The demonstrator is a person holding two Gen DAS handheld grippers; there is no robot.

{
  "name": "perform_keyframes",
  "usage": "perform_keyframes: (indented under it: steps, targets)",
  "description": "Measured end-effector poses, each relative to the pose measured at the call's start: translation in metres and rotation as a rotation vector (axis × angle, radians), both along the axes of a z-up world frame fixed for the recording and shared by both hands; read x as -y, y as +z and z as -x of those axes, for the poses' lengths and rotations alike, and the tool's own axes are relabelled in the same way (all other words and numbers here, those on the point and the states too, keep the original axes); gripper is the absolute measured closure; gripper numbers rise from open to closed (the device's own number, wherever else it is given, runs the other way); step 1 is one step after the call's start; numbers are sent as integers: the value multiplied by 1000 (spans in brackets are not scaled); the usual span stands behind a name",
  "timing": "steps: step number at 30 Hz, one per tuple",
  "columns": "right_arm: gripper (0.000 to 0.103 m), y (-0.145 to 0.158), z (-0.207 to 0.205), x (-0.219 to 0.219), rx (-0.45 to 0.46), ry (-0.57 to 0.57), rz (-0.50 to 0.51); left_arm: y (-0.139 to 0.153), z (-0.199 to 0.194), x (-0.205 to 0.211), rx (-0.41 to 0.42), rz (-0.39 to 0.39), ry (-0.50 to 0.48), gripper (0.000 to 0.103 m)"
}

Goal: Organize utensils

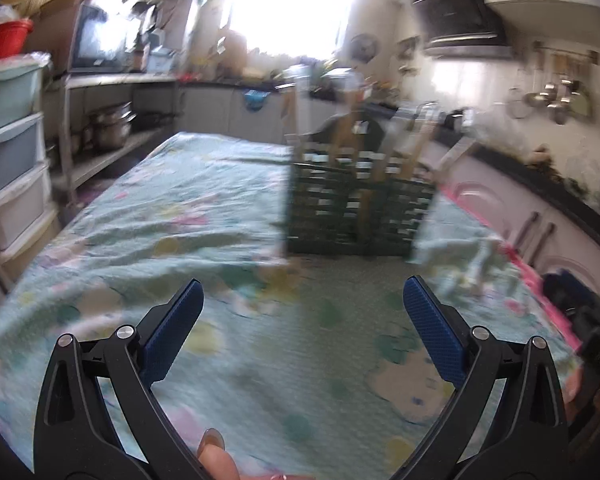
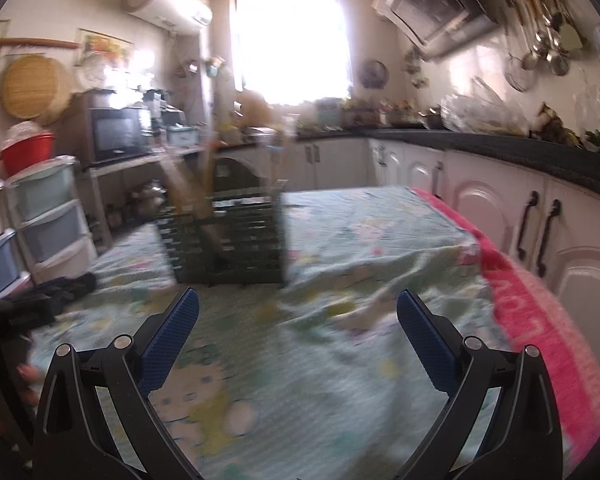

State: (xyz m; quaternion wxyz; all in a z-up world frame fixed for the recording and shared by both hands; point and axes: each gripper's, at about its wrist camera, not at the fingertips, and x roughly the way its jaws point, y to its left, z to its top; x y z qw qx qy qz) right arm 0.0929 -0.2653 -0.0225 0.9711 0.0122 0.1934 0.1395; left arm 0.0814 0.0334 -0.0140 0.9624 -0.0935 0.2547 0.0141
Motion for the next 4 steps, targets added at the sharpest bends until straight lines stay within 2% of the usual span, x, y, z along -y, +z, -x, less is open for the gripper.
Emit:
perform_keyframes:
  steps: [1,4]
  targets:
    - [7,3,-14,7,-40,-27,15,2,-12,-16,-54,14,23,11]
    - [7,-2,-80,31,-268,-170,138,-4,-56,-60,-232,4,113,11]
